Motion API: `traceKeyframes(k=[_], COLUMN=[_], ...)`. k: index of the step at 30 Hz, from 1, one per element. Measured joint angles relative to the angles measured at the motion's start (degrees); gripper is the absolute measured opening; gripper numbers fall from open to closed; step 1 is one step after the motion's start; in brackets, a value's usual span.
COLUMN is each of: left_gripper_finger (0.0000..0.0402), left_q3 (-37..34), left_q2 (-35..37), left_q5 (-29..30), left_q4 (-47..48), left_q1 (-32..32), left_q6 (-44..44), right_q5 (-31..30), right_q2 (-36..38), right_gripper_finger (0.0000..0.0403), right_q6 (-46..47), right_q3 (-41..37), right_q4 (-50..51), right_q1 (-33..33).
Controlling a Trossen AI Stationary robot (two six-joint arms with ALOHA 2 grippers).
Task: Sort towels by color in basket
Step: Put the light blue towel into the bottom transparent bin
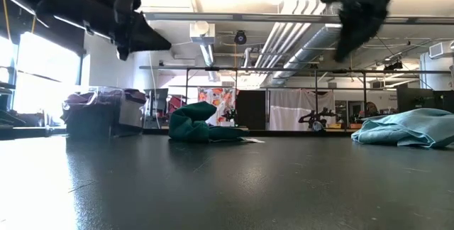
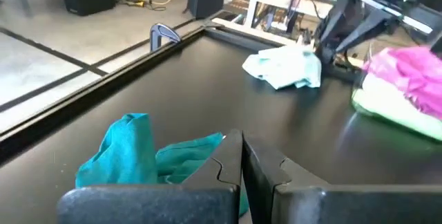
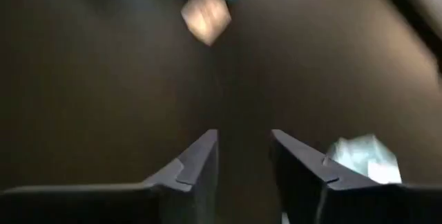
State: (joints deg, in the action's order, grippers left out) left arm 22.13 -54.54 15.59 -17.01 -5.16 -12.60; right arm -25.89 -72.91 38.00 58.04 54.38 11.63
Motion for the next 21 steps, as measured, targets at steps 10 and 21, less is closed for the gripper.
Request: traceKeyframes(k=[10, 21], left_gripper_finger=[0.0000, 0.0000], left_q3=[0.00, 0.00], left_q2=[-8.82, -12.40], left_q5=[-0.02, 0.00], left_q4=[-3.95, -9.54], left_q1=[0.03, -0.03], left_q6=[3.09, 6.36], right_q5=[8.04, 12.12], right_q2=[-0.09, -0.28], right_gripper_finger=[0.0247, 0.0220], right_q6=[18.62, 15.09], right_q3=[-11.17, -23.49], right_q4=[15.84, -0.29], right_q1=[-10.51, -22.47])
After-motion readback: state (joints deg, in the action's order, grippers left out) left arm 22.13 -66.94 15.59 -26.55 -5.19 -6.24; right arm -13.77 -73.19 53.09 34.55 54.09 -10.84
